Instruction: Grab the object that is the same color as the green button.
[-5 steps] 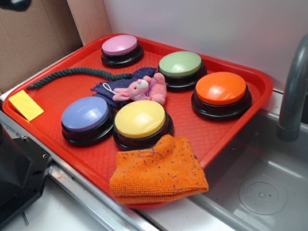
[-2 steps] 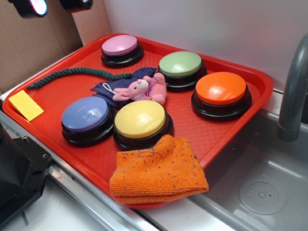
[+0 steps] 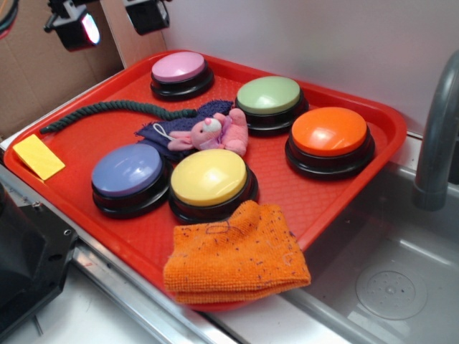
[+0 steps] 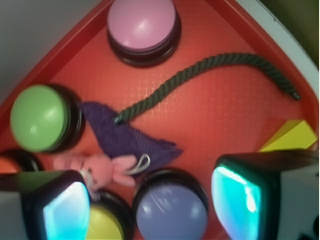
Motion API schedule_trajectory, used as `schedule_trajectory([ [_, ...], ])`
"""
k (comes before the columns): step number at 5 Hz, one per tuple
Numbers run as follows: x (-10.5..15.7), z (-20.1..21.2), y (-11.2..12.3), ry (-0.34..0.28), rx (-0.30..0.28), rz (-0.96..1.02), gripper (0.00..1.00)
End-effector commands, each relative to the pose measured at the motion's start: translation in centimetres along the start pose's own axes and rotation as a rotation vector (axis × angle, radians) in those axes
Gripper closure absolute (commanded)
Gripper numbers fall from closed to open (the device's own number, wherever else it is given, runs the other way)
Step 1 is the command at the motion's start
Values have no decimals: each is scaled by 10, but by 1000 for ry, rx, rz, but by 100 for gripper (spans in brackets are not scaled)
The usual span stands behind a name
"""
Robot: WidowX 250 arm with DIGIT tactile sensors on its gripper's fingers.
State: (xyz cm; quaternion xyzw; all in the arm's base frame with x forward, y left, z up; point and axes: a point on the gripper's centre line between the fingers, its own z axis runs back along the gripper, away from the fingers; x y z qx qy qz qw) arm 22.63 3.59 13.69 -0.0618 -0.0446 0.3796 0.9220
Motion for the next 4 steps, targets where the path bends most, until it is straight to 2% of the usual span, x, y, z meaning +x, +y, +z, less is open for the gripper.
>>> schedule_trajectory([
  [1, 36, -42, 16, -128, 12, 251, 0],
  [2, 47, -58, 20, -145, 15, 306, 0],
  [4, 56, -91, 26, -97, -1, 324, 0],
])
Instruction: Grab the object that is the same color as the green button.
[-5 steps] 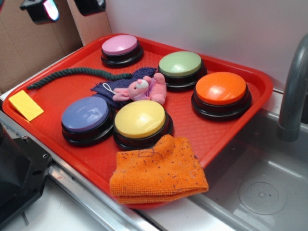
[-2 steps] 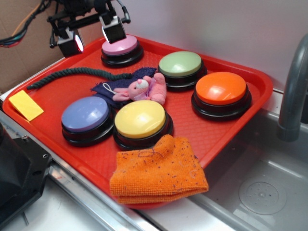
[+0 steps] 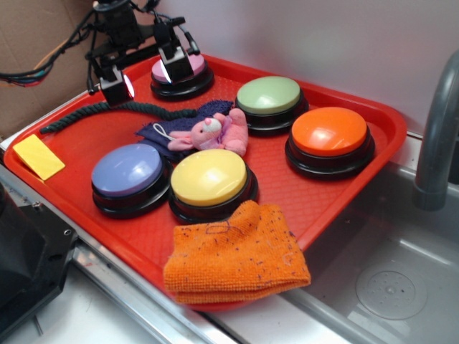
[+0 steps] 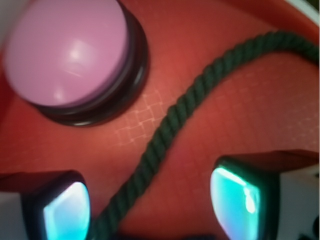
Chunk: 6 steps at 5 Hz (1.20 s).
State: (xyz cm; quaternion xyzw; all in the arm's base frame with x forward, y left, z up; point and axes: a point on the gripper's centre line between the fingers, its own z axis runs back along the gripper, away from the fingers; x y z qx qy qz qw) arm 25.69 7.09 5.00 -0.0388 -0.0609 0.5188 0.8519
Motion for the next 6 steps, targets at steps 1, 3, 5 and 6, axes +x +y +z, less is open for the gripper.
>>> schedule_trajectory([
  [1, 15, -16, 5, -14, -29, 16, 0],
  [3, 14, -30, 4, 1, -18, 9, 63],
  [5, 12, -32, 3, -2, 4, 50, 100],
  [6, 11, -27, 1, 13, 3, 17, 100],
])
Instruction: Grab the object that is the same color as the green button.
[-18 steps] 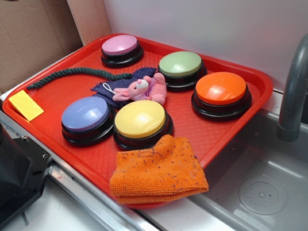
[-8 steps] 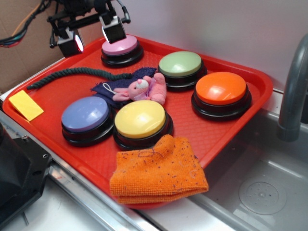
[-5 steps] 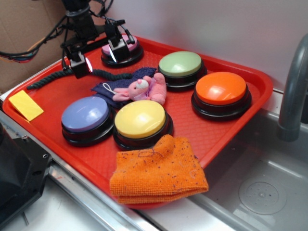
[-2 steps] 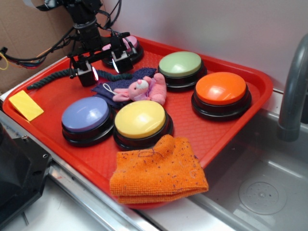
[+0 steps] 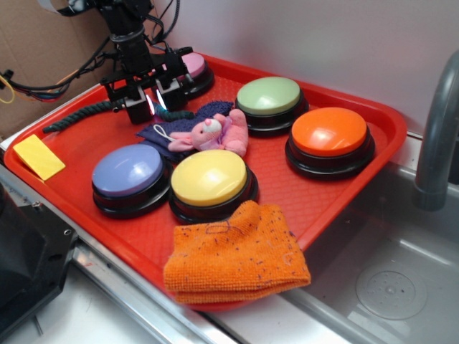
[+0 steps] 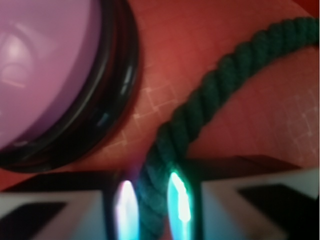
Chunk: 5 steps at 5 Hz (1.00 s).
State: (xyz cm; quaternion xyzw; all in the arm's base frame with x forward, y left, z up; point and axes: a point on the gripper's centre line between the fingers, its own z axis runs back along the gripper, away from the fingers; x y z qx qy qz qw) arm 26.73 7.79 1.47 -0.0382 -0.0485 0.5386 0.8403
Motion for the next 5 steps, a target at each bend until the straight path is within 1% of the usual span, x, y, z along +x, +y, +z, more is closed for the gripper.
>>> schedule_trajectory([
  [1, 1, 27, -1, -31, 2, -112, 100],
  [2, 2, 52, -5, -66, 32, -202, 100],
  [3, -4, 96, -14, -43, 60, -405, 100],
  [4, -24, 124, -22, -7, -21, -648, 100],
  [5, -54, 143, -28, -28, -38, -871, 100],
])
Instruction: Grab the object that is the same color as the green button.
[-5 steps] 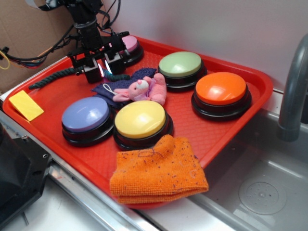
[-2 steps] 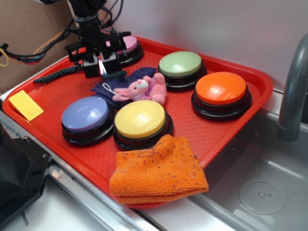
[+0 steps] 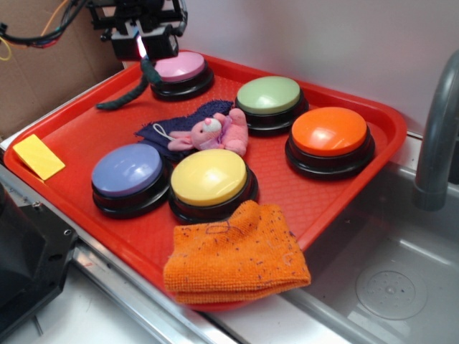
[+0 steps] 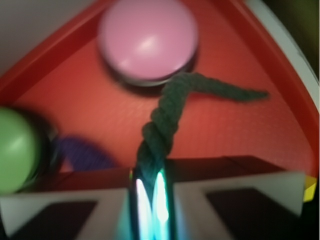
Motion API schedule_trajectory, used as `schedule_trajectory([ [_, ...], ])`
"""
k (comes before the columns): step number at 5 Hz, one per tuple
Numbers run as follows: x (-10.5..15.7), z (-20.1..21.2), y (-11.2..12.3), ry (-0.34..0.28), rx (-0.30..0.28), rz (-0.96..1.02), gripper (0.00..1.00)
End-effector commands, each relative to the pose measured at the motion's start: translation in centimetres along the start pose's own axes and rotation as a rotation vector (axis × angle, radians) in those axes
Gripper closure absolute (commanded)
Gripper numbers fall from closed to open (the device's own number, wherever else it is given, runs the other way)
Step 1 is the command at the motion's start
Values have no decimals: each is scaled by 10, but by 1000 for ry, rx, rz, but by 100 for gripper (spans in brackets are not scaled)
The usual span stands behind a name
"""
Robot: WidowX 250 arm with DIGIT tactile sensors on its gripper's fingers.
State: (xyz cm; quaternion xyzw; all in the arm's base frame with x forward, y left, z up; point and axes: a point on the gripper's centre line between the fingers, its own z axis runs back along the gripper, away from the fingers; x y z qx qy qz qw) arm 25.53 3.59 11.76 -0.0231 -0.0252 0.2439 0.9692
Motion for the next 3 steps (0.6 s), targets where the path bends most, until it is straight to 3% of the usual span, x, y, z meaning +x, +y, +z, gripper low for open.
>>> schedule_trajectory([
  [1, -27, 48, -29, -68, -32, -433, 100],
  [2, -40, 48, -32, -42, -92, -588, 100],
  [3, -39, 47, -26, -27, -94, -528, 100],
])
